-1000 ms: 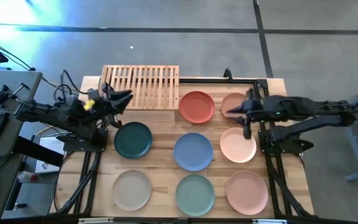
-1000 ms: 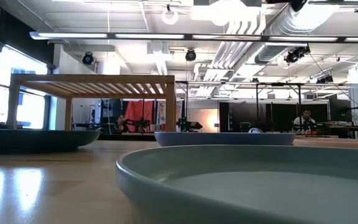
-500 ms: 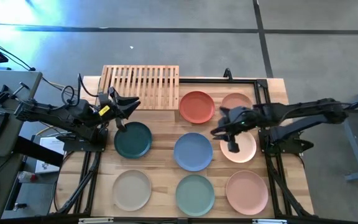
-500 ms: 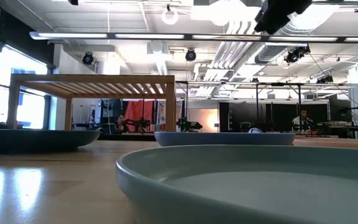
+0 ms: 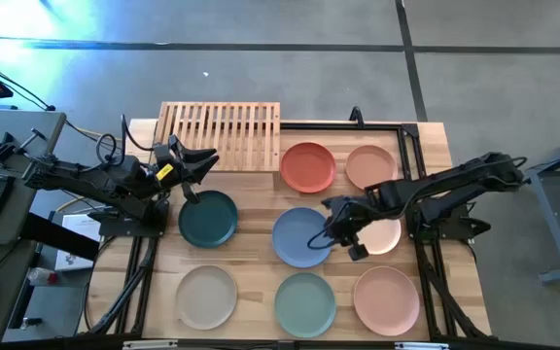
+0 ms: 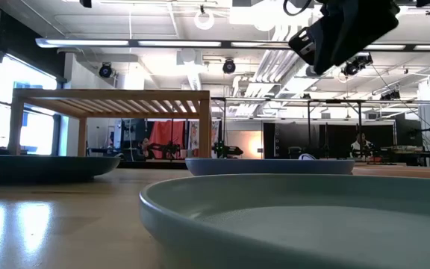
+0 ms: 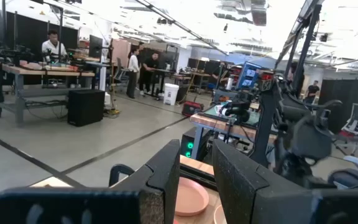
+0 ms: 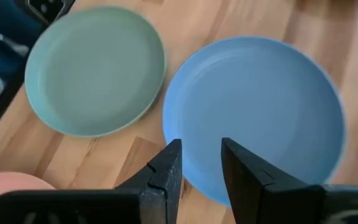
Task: Place and stack plates onto a shelf
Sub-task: Put the light blue plate on the shelf
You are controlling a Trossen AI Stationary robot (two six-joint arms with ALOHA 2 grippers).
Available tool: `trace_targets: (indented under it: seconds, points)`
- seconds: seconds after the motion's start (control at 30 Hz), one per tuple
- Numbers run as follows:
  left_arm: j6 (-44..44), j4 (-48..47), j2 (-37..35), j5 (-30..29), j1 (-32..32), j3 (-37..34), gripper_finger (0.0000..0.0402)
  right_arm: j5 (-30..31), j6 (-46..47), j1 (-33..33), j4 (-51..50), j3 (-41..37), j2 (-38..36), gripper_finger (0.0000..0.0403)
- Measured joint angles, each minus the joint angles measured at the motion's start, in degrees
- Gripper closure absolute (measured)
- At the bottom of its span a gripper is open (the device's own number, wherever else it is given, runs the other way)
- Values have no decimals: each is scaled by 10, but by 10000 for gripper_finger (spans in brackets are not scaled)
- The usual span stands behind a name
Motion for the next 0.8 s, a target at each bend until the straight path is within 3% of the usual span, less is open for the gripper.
trace_targets:
  seconds: [0.43,0.8]
  points:
    - [0,-1,0,-3,0,0,319,38,-27,36,7,0,94,308]
    - [0,-3,0,-3,0,0,319,30,-27,50,13,0,143,308]
